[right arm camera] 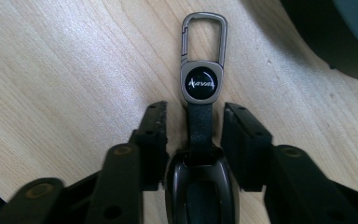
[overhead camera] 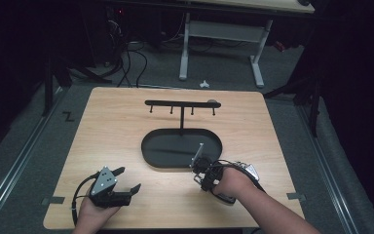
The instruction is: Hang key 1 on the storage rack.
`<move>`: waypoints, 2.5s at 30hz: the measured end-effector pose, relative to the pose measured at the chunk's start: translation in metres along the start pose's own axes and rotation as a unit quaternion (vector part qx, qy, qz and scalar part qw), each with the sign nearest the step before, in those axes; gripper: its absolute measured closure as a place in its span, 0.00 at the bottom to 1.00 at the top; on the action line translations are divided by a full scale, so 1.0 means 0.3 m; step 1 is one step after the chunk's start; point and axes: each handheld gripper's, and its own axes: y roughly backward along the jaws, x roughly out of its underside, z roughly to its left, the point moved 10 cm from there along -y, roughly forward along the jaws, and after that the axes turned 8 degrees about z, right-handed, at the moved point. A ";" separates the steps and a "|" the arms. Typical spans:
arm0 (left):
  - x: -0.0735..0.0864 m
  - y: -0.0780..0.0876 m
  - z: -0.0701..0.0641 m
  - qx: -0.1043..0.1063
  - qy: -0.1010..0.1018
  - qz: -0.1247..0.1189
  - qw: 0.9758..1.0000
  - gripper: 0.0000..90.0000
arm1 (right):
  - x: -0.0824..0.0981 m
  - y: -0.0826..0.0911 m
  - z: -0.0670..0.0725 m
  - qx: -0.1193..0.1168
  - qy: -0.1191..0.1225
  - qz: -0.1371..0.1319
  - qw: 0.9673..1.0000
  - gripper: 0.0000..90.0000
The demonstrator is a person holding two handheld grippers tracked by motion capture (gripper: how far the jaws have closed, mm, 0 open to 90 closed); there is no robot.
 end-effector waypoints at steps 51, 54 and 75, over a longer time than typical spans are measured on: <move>-0.006 -0.026 -0.016 0.028 -0.002 0.011 1.000 0.25 | 0.003 0.006 -0.011 -0.004 0.025 -0.023 0.999 0.89; -0.006 -0.028 -0.018 0.031 -0.003 0.011 0.999 0.26 | 0.012 0.041 -0.018 -0.011 0.009 -0.039 0.999 0.89; -0.021 -0.021 -0.018 0.033 -0.004 0.000 0.999 0.26 | 0.057 0.279 -0.089 -0.006 -0.053 -0.148 0.988 0.89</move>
